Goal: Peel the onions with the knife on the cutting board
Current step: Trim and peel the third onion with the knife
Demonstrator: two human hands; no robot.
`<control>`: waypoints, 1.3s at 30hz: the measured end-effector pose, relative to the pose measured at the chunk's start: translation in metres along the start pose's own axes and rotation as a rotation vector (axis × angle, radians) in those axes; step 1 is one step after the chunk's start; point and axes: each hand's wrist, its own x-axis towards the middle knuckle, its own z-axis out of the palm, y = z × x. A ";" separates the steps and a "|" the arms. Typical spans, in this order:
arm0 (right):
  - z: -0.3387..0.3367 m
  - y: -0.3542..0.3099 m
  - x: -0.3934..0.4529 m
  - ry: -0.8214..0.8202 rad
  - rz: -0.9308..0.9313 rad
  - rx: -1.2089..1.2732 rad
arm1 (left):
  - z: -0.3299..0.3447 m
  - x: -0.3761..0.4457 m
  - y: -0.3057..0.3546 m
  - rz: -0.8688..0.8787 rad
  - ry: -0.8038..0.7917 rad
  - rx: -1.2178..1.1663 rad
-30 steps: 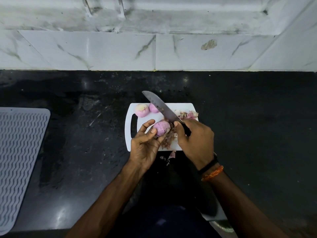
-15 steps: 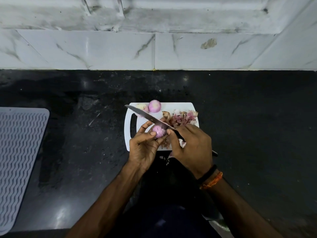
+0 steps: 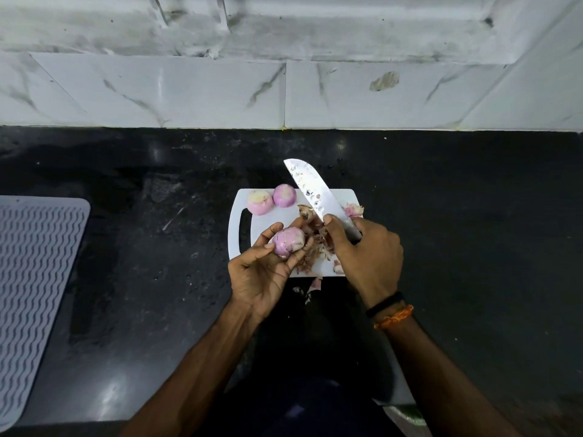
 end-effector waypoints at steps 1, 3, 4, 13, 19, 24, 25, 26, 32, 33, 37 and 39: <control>0.000 0.000 0.002 -0.016 0.017 -0.025 | 0.000 0.000 0.000 0.000 0.008 -0.016; 0.000 0.002 0.004 -0.044 0.035 -0.063 | 0.000 -0.001 0.000 -0.009 0.047 -0.041; 0.001 0.004 0.005 -0.047 0.036 -0.075 | -0.001 -0.001 0.000 -0.010 0.081 -0.053; 0.009 0.015 0.012 -0.229 0.145 0.273 | 0.006 0.001 0.004 -0.043 0.183 -0.115; 0.006 0.002 0.011 -0.356 0.194 0.501 | 0.002 0.003 0.005 -0.092 0.186 -0.156; 0.007 -0.006 -0.002 -0.304 0.051 0.340 | 0.003 0.003 0.005 -0.102 0.197 -0.088; 0.009 -0.008 -0.005 -0.293 0.018 0.301 | 0.004 0.003 0.004 -0.092 0.208 -0.070; 0.011 -0.009 -0.007 -0.277 -0.013 0.260 | 0.004 0.004 0.004 -0.081 0.221 -0.055; 0.016 -0.016 -0.013 -0.213 -0.091 0.163 | -0.002 0.007 0.003 -0.081 0.217 0.050; 0.016 -0.017 -0.013 -0.218 -0.096 0.161 | -0.002 0.007 0.004 -0.082 0.215 0.053; 0.018 -0.017 -0.012 -0.216 -0.102 0.139 | 0.001 0.007 0.003 -0.073 0.229 0.057; 0.019 -0.016 -0.012 -0.209 -0.108 0.139 | 0.004 0.005 0.002 -0.059 0.246 0.061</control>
